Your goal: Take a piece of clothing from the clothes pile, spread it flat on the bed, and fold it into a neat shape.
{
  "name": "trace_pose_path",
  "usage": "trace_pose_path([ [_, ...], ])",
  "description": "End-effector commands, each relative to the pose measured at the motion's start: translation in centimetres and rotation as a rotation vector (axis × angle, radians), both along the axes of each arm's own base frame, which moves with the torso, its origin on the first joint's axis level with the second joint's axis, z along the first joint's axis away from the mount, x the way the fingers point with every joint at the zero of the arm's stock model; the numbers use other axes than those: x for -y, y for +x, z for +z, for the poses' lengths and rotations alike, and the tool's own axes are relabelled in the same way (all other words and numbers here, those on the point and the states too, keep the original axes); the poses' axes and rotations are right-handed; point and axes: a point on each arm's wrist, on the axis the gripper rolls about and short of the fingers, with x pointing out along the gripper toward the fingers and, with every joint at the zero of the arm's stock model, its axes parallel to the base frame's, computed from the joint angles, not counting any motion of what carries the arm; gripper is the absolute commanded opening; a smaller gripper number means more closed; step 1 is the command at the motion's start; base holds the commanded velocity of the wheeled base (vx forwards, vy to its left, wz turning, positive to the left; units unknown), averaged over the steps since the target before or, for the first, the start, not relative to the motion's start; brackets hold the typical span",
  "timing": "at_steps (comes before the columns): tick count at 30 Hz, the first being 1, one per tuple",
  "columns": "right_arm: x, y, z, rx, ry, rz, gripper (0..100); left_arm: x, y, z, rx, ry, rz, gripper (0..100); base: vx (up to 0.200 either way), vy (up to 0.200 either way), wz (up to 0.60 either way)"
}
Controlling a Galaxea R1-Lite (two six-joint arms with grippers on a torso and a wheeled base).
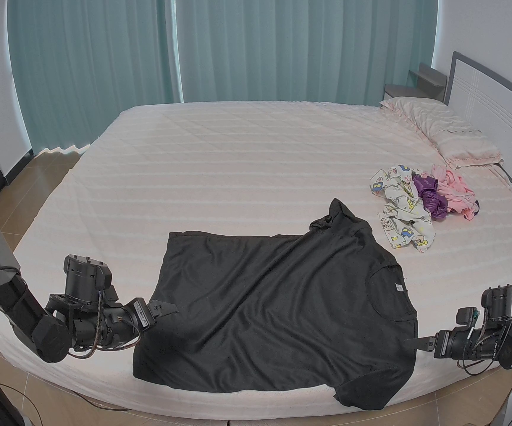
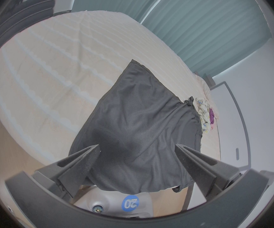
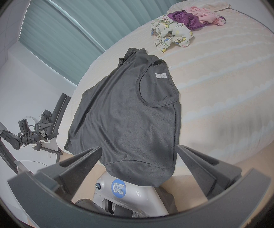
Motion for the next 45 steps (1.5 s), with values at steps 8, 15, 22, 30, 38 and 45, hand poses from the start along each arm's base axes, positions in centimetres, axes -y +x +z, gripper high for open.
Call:
trace_pose_path([
  [8, -0.1, -0.5, -0.2, -0.024, 0.002, 0.004, 100, -0.3, 0.9, 0.1, -0.004, -0.044, 0.021, 100, 0.100, 0.000, 0.00],
  [15, -0.1, -0.5, -0.2, -0.024, 0.002, 0.004, 100, -0.3, 0.8, -0.1, -0.007, -0.041, 0.018, 100, 0.200, 0.000, 0.00],
  [22, -0.1, -0.5, -0.2, -0.026, 0.002, 0.004, 100, -0.2, 0.9, -0.2, -0.011, -0.039, 0.019, 100, 0.114, 0.000, 0.00],
  [30, -0.1, -0.5, -0.2, -0.027, 0.002, 0.004, 100, -0.2, 1.2, -0.7, -0.027, -0.037, 0.022, 100, 0.000, 0.000, 0.00],
  [38, -0.1, -0.5, -0.2, -0.028, 0.001, 0.007, 100, 0.0, 1.2, -1.1, -0.039, -0.034, 0.018, 100, 0.000, 0.000, 0.00],
  [45, -0.1, -0.5, -0.2, -0.028, 0.001, 0.007, 100, 0.0, 1.4, -1.0, -0.036, -0.041, 0.024, 100, 0.000, -0.143, 0.00],
])
